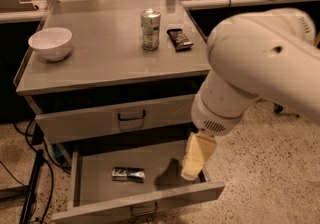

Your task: Pick redbull can from middle drawer and place on counter

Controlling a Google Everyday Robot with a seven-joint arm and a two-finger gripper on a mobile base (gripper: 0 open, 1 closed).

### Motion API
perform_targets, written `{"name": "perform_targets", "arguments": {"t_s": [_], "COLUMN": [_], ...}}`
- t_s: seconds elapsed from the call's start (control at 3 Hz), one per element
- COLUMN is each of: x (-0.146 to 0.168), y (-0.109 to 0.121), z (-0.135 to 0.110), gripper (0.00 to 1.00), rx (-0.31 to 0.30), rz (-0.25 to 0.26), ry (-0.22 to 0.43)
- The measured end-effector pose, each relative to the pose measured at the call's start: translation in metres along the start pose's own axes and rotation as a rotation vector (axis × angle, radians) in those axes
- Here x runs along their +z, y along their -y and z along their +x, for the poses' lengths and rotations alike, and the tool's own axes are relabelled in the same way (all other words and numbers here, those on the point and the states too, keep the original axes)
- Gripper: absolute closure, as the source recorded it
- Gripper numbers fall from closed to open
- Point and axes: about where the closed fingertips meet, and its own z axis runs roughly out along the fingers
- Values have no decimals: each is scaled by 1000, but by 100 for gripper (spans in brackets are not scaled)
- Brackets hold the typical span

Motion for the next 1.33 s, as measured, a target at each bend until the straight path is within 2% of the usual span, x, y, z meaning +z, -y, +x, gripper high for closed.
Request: {"name": "perform_targets", "arguments": {"t_s": [0.33,0.67,1.0,1.33], "x": [41,69,70,90], "y": [-16,-23,-23,-25], "z": [-19,-36,-37,-46], "gripper": [0,0,0,0], "rx": [26,33,34,35], "rz": [-51,-87,-86,-113], "ry": [21,53,55,64]}}
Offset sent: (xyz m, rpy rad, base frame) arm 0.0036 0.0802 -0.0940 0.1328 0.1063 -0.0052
